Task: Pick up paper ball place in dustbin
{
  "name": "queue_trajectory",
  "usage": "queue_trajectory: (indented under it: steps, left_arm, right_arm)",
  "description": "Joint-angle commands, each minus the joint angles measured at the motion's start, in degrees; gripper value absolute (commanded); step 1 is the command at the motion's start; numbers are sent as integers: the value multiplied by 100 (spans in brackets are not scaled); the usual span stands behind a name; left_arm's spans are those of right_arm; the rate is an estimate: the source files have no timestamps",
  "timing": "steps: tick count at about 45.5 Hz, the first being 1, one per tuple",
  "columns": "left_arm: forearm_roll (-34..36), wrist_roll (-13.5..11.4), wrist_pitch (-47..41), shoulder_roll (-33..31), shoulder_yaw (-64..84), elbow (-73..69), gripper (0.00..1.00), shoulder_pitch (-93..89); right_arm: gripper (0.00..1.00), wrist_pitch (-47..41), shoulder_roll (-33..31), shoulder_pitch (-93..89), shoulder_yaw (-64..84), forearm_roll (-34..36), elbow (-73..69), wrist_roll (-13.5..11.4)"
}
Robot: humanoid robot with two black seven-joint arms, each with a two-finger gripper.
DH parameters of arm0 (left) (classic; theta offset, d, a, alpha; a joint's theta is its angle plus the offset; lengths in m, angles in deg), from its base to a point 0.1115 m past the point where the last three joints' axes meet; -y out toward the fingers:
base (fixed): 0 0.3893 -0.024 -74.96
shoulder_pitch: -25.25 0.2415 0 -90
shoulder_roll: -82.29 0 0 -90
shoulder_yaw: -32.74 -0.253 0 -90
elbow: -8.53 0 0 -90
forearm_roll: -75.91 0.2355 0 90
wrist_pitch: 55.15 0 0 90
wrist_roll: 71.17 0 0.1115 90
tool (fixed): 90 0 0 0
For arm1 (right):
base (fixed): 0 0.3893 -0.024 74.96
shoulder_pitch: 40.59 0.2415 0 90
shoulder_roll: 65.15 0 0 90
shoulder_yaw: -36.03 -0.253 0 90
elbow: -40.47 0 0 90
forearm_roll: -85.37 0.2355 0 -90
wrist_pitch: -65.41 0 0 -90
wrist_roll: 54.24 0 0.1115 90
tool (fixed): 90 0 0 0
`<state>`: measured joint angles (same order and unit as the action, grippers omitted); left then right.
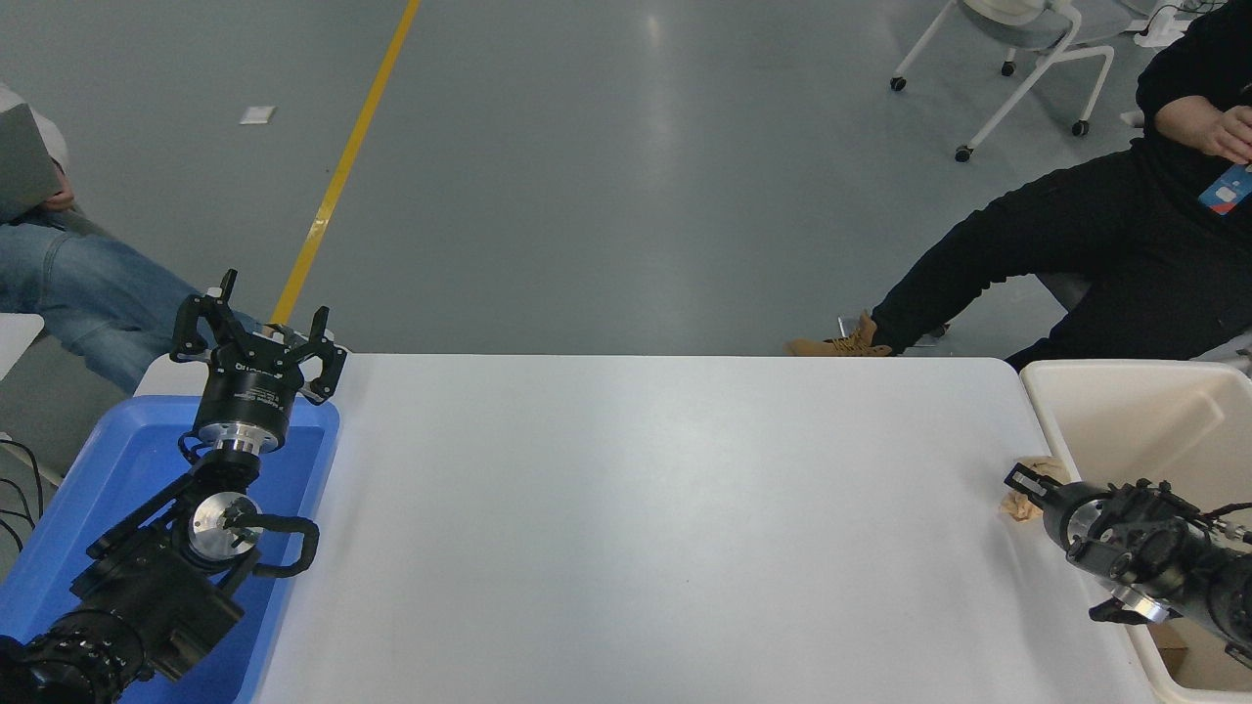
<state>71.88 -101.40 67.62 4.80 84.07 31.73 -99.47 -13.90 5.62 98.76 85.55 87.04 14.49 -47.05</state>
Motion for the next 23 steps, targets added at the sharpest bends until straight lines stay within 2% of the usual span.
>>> queue_trajectory:
  steps: [1,7,16,23]
  left_arm:
    - [-1,0,1,6,0,0,99,0]
    - [-1,0,1,6,0,0,99,0]
    - [-1,0,1,6,0,0,99,0]
    - [-1,0,1,6,0,0,99,0]
  right_arm:
    - [0,3,-545,661,84,-62,-680,72]
    - [0,-5,-1151,1522,101,-509,-1637,72]
    - [0,-304,-2145,3104,276,-1564,-3307,72]
    - [0,-769,-2462,4317,786,-1820,-4125,72]
